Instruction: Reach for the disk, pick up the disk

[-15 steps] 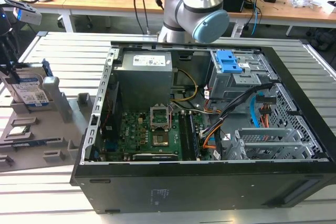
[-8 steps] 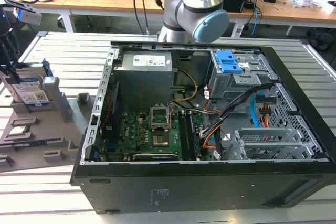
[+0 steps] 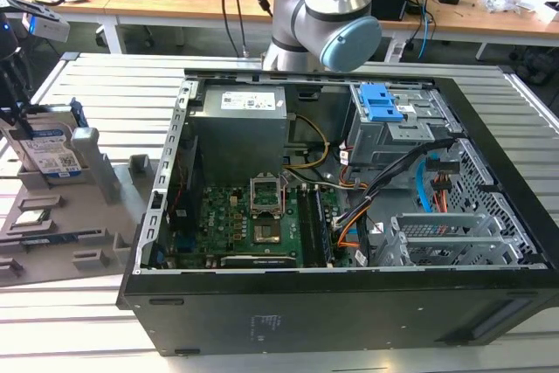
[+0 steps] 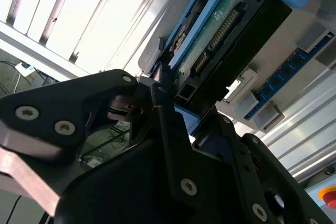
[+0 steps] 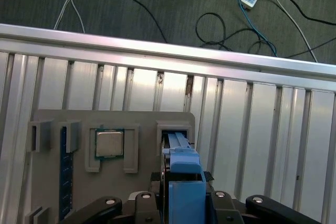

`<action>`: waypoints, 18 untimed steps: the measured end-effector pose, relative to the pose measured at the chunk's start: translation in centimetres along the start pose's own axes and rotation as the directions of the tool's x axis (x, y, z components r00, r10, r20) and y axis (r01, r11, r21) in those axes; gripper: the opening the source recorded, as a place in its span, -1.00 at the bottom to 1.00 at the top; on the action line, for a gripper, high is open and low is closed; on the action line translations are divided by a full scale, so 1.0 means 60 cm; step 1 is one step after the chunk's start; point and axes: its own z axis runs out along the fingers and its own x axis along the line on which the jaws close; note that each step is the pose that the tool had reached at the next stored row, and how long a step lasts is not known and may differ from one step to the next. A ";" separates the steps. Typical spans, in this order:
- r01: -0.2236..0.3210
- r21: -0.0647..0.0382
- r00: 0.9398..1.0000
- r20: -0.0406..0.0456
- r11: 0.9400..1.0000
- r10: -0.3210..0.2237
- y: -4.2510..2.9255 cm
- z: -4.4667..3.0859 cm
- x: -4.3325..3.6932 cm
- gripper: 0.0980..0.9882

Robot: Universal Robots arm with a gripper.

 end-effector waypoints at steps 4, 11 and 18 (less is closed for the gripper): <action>0.000 0.000 1.000 0.000 1.000 0.000 0.000 0.000 0.000 -0.39; 0.000 0.000 1.000 0.000 1.000 0.000 0.000 0.001 0.000 -0.39; 0.000 0.000 1.000 0.000 1.000 0.000 0.001 -0.016 0.000 -0.39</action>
